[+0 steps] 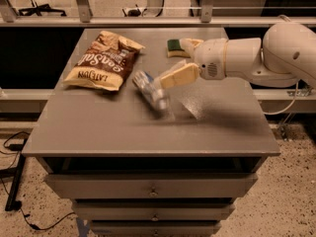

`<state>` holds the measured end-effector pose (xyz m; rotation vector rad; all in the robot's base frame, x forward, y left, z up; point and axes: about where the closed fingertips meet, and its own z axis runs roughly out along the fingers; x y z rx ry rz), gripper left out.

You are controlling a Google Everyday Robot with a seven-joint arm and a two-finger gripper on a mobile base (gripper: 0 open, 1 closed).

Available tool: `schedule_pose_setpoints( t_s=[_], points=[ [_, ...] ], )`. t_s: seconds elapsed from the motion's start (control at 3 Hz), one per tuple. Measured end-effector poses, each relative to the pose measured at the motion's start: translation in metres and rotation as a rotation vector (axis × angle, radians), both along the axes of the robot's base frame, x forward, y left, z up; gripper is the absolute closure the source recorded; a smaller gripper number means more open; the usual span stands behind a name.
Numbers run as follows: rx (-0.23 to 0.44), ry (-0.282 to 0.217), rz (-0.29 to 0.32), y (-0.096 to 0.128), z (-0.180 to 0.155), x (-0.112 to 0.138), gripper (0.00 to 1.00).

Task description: Knock redbull can over

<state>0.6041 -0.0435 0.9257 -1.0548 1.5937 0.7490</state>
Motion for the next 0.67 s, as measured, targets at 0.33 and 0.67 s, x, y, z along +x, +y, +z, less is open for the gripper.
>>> schedule_pose_setpoints(
  t_s=[0.33, 0.67],
  points=[
    [0.029, -0.017, -0.02, -0.007, 0.015, 0.009, 0.0],
    [0.026, -0.002, -0.011, -0.024, 0.008, 0.002, 0.0]
  ],
)
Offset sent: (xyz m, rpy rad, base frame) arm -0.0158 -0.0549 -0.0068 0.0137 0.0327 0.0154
